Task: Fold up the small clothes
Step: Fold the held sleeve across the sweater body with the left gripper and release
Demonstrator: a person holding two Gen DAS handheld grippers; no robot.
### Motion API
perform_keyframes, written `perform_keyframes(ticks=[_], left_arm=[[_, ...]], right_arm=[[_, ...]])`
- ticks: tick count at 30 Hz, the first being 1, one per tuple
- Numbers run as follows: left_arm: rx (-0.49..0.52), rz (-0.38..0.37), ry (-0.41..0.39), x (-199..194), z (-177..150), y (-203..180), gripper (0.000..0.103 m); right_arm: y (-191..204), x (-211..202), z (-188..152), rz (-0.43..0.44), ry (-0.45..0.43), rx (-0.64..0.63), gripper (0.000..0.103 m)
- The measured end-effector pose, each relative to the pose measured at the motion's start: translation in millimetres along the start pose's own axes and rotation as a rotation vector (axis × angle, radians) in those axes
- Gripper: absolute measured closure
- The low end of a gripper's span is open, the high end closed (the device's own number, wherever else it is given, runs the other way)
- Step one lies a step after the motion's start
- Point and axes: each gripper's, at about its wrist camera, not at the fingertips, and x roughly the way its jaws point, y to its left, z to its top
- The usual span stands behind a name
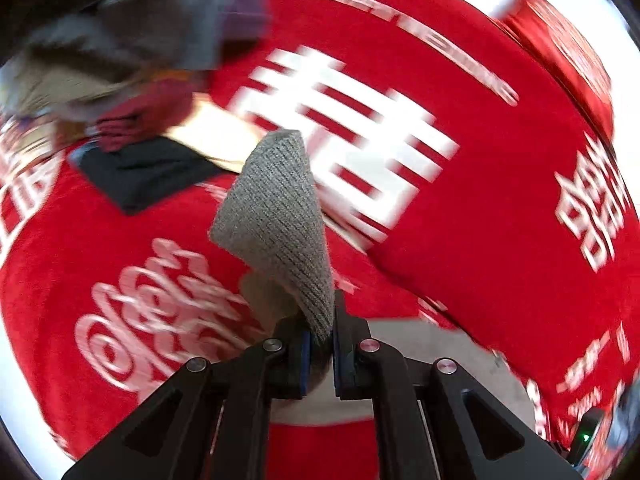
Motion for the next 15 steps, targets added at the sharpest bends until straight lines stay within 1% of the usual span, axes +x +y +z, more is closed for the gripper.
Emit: perform_keyframes(ticks=[2,4,5,7,9,12,15], left_arm=[[0.069,-0.029,0.041,9,-12,-54,0.094],[0.130,-0.051,0.071,16,-24,-100,0.094],[0.182,-0.066,0.091,20,-36,-133,0.094],[0.262,-0.090,0.117,26,-56,-182,0.094],[0.345,-0.113,0.153,37,-83,-235,0.094],[0.424,-0.130,0.220,59,-126,-299,0.094],[0.483,-0.121,0.285,88,-168,-349,0.094]], right_arm=[[-39,-11,-20,-0.023,0.008,0.046,0.007],[-67,-21,-35,-0.036,-0.002,0.082,0.007],[-85,-28,-44,-0.040,-0.013,0.108,0.007],[-108,-37,-58,-0.043,-0.030,0.144,0.007],[-131,-44,-73,-0.042,-0.045,0.183,0.007],[-164,-46,-90,-0.033,-0.054,0.240,0.007],[-191,-45,-104,-0.018,-0.050,0.295,0.007]])
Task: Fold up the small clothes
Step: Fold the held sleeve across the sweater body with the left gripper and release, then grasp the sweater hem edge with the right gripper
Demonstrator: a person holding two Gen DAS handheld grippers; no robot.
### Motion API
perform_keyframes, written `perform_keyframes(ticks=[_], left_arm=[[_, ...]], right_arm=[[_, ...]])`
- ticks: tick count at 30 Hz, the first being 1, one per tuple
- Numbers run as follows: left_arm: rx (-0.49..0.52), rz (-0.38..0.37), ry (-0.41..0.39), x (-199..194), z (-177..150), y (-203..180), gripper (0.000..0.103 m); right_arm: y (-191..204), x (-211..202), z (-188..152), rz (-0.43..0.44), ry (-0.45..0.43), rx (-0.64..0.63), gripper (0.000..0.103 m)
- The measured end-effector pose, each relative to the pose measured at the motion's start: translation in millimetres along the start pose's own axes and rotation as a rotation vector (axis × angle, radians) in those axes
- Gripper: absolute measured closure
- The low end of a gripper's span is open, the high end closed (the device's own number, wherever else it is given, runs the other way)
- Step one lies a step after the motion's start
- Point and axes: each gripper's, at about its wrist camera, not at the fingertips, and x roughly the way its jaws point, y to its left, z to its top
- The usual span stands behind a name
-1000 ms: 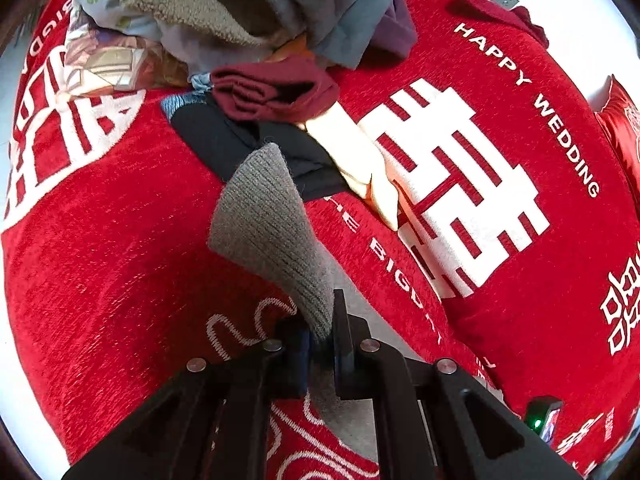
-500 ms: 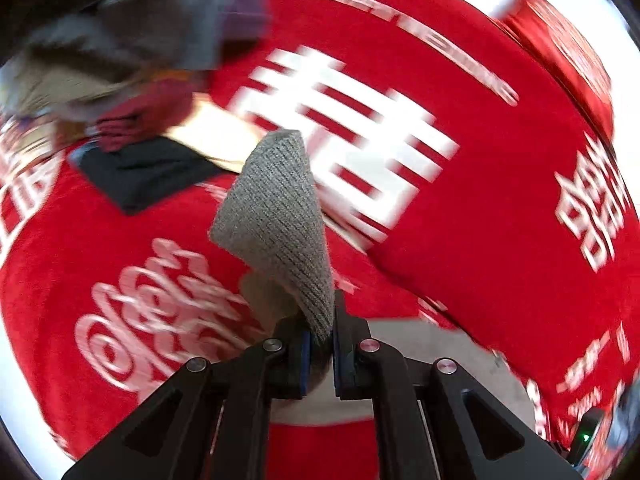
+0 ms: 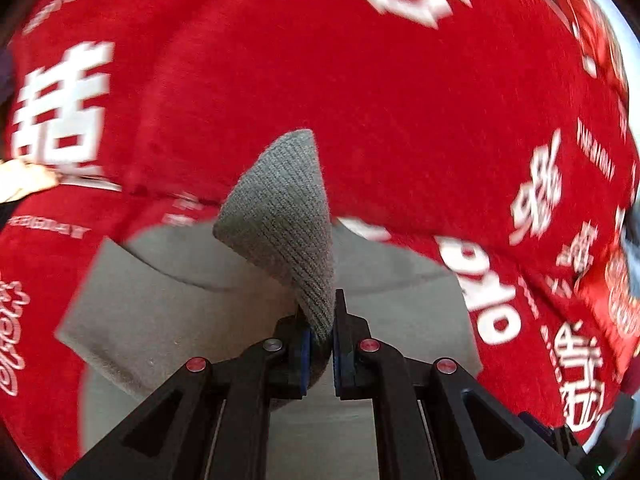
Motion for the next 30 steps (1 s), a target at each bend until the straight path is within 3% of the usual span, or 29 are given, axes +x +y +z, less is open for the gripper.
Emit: perform_keyframes(ticks=[4,9,12,13,15,16,17,19,21,24,26,30], left_arm=[[0.035,0.015,0.088,51,-20,-46,0.094],[0.034,0.032,0.131,81,-34,-69,0.094],[0.038,0.002,0.178,93,-36,-74,0.093],[0.040,-0.001,0.208,100,-36,-75,0.087],[0.057,-0.052,0.228,99,-37,-76,0.051],[0.069,-0.067,0.222,94,-36,-77,0.018],[0.077,-0.047,0.198,87,-35,-80,0.005],[0.088,-0.062,0.137,68,-32,-78,0.005],[0.088,-0.149,0.170,52,-28,-69,0.005],[0.050,-0.161,0.149,28,-26,-39,0.005],[0.016,-0.116,0.121,16,-24,-8,0.005],[-0.116,0.067,0.099,10,-23,73,0.005]], right_arm=[[-29,8,-6,0.013,0.010,0.056,0.007],[-54,14,-11,0.027,0.004,0.103,0.007],[-64,17,-14,0.041,0.010,0.128,0.007],[-67,19,-15,0.042,0.013,0.135,0.007],[-70,20,-18,0.045,0.015,0.146,0.007],[-72,19,-18,0.047,0.012,0.151,0.007],[-73,19,-18,0.048,0.010,0.155,0.007],[-74,16,-19,0.051,0.007,0.163,0.007],[-74,13,-20,0.052,0.000,0.165,0.007],[-73,10,-17,0.059,-0.005,0.157,0.007],[-69,9,-11,0.070,-0.009,0.156,0.007],[-49,11,14,0.118,-0.048,0.129,0.007]])
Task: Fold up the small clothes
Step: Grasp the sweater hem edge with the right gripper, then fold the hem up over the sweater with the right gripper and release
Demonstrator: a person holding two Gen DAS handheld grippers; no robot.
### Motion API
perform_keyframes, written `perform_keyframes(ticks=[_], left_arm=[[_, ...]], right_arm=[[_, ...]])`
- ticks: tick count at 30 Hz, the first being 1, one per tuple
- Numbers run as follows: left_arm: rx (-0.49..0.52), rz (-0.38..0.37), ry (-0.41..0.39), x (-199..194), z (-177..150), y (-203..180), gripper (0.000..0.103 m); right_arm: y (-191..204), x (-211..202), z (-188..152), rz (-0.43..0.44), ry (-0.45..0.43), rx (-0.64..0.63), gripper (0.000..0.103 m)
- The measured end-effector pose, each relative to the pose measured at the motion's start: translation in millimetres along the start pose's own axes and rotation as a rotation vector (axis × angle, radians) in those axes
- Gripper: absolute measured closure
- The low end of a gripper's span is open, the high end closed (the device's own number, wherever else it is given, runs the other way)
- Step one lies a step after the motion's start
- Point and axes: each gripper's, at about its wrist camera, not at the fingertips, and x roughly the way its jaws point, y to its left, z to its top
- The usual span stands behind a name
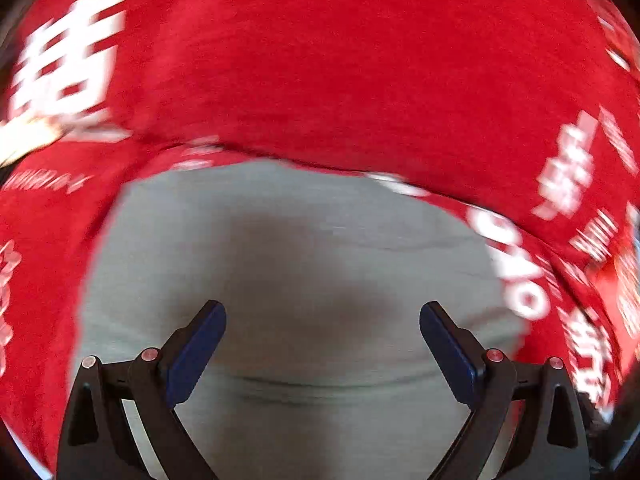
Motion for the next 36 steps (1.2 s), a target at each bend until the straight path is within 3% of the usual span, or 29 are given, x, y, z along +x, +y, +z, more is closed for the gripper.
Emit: perform_keyframes(ticks=[4,6,8,10,14,17,19,20,21,23,26,28,29,31,34,36], left_arm=[[-0.116,0.094,0.029,10,-4,58,0.005],[-0.133,0.115,0.042,16,-10,74,0.005],[-0.134,0.122,0.067,24,-16,82,0.005],[-0.127,0.123,0.086,35,-23,82,0.005],[-0.052,0.153,0.046,37,-32,71,0.005],[-0.057,0.143,0.043,38,-29,72,0.005],[-0.053,0.140,0.044,37,-27,73,0.005],[-0.048,0.136,0.053,36,-25,73,0.005],[-0.049,0.125,0.060,34,-23,75,0.005],[-0.078,0.087,0.039,24,-19,81,0.005],[-0.101,0.103,0.030,25,-18,91,0.005],[-0.070,0.122,0.094,42,-22,91,0.004],[-0.036,0.137,0.065,40,-23,87,0.004],[-0.029,0.130,0.081,37,-22,85,0.004],[-0.097,0.081,0.057,24,-16,96,0.004],[-0.112,0.071,0.039,19,-9,98,0.004]], right_arm=[[19,23,31,0.138,0.020,0.051,0.014],[23,36,42,0.188,0.046,0.087,0.030],[25,52,49,0.218,0.091,0.130,0.038],[26,65,51,0.225,0.136,0.170,0.038],[24,73,51,0.250,0.154,0.215,0.038],[27,81,53,0.228,0.163,0.224,0.044],[29,89,55,0.194,0.166,0.221,0.062],[30,96,55,0.160,0.179,0.221,0.092],[28,101,55,0.127,0.192,0.226,0.096],[27,94,58,0.138,0.158,0.240,0.096],[31,73,57,0.088,0.052,0.178,0.096],[25,86,55,0.060,0.101,0.190,0.096],[22,93,53,0.045,0.118,0.197,0.096],[19,94,51,0.059,0.121,0.206,0.093],[16,80,54,0.039,0.116,0.210,0.069],[14,52,56,-0.088,0.000,0.189,0.041]])
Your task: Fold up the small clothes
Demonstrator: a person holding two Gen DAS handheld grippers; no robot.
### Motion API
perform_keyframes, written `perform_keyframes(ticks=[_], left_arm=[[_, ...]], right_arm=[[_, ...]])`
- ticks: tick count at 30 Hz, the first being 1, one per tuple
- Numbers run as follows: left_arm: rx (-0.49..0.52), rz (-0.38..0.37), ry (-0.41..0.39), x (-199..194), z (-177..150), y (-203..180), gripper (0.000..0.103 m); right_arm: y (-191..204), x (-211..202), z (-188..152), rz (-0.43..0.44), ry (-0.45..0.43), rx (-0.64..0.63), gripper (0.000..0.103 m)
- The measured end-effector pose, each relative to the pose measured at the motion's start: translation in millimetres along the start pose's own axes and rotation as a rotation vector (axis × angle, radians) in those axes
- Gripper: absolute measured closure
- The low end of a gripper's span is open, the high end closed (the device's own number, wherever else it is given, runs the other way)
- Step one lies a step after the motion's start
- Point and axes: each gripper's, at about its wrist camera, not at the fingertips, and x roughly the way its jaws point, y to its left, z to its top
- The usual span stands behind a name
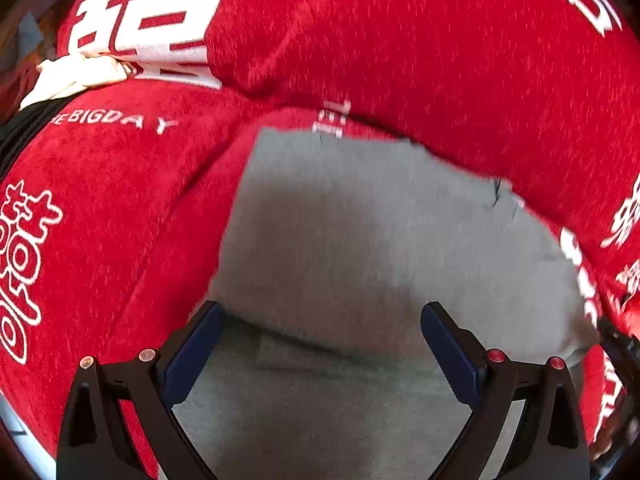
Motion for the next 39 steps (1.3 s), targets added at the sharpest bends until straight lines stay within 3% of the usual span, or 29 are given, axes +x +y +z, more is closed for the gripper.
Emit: perform_keyframes(ticks=[2,3,6,8,9,11,15,17,19,23,25,27,30,32,33,35,36,39], left_arm=[[-0.001,-0.010,0.009,5,7,-6,0.004],[0.016,-0.016,0.027,11,9,-12,0.004],[0.119,0.001,0.063,30,9,-37,0.004],[0.206,0.100,0.042,42,7,-41,0.002],[0.216,0.104,0.034,46,9,-36,0.000],[0.193,0.056,0.041,44,13,-20,0.000],[0.123,0.091,0.040,37,23,1,0.000],[0.075,0.063,0.057,38,22,-1,0.000],[0.099,0.069,0.054,35,10,-17,0.000],[0.264,0.137,0.014,24,-27,-35,0.000],[0.245,0.114,-0.008,15,-34,-26,0.000],[0.164,0.068,0.040,2,-33,-14,0.000],[0.123,0.018,0.010,-17,-43,-15,0.000],[0.175,0.054,0.069,-6,-56,-24,0.000],[0.206,0.089,0.108,4,-65,-26,0.000],[0.263,0.116,0.037,-4,-83,-26,0.000],[0.259,0.109,0.051,-6,-88,-24,0.000],[0.229,0.095,0.048,-25,-115,-10,0.000]], right_arm=[[6,-19,1,-0.047,-0.098,-0.022,0.032],[15,-19,2,-0.037,-0.095,-0.048,0.032],[62,8,0,0.053,0.052,-0.217,0.033],[84,34,-8,0.042,0.137,-0.312,0.033],[86,45,-12,0.004,0.161,-0.343,0.034],[79,45,-10,-0.017,0.109,-0.353,0.034],[58,32,2,-0.138,0.061,-0.303,0.034],[61,33,6,-0.090,0.085,-0.283,0.034],[74,35,-1,-0.063,0.117,-0.302,0.034],[99,25,-40,-0.080,0.109,-0.430,0.031],[103,17,-60,-0.113,0.050,-0.502,0.031],[100,1,-64,-0.125,0.080,-0.476,0.031],[103,-32,-72,-0.088,-0.006,-0.449,0.027],[109,-30,-81,-0.074,0.032,-0.465,0.025],[110,-21,-89,-0.059,0.106,-0.472,0.025],[104,-5,-105,-0.085,0.208,-0.473,0.025],[101,-13,-112,-0.075,0.152,-0.475,0.022],[84,-36,-140,-0.069,0.126,-0.470,0.022]])
